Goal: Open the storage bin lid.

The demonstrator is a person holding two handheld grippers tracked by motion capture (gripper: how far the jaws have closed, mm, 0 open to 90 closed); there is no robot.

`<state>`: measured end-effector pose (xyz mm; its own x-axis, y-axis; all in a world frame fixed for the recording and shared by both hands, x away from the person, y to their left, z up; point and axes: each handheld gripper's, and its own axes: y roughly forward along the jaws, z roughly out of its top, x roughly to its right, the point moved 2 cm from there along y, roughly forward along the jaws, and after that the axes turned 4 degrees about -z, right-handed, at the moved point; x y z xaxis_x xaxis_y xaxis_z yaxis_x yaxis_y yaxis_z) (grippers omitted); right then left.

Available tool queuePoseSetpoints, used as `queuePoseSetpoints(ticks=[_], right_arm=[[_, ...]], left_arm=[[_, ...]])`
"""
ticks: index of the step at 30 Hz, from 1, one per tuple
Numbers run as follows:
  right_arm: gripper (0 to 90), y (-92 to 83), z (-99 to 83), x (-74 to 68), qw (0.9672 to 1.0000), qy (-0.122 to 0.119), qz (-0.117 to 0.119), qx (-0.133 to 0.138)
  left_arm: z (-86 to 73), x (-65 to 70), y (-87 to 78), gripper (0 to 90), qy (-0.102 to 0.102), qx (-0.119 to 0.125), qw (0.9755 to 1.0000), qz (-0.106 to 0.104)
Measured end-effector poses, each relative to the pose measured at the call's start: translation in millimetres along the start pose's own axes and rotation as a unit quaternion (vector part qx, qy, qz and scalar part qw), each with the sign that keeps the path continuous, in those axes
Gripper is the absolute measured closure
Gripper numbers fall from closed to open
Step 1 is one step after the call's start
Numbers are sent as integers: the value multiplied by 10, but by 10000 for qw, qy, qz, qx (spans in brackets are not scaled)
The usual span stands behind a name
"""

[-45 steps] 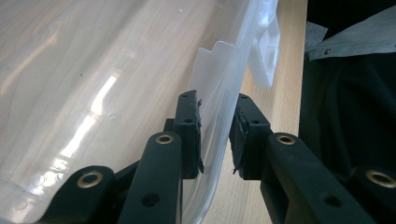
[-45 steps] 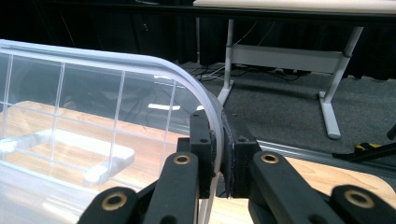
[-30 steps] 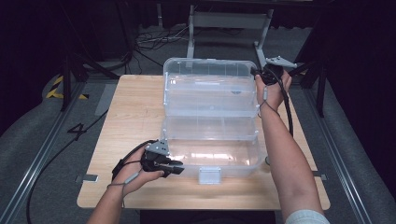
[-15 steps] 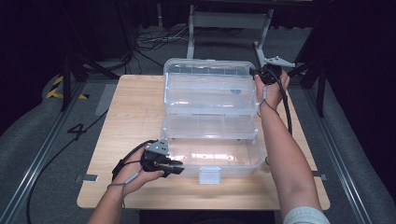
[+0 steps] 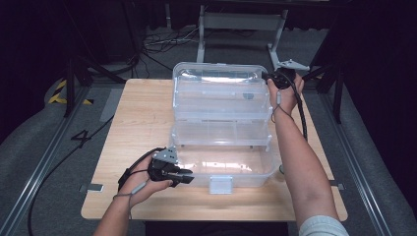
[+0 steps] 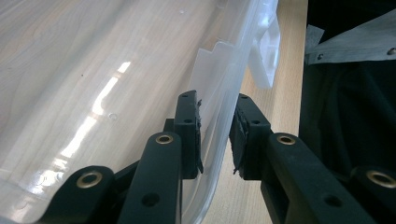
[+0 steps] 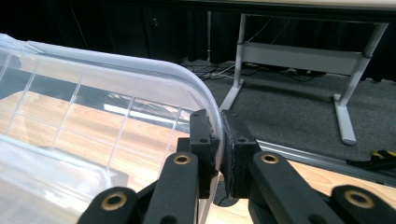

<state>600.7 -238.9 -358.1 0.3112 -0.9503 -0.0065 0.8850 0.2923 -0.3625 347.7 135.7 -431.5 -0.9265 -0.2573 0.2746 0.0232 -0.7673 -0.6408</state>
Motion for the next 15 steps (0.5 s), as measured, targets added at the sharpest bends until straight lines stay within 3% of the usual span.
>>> queuePoseSetpoints(ticks=[15], right_arm=[[835,94,-50,32,9999,15,105,-62]], left_arm=[[-4,11,4,741,73,14,10000,65]])
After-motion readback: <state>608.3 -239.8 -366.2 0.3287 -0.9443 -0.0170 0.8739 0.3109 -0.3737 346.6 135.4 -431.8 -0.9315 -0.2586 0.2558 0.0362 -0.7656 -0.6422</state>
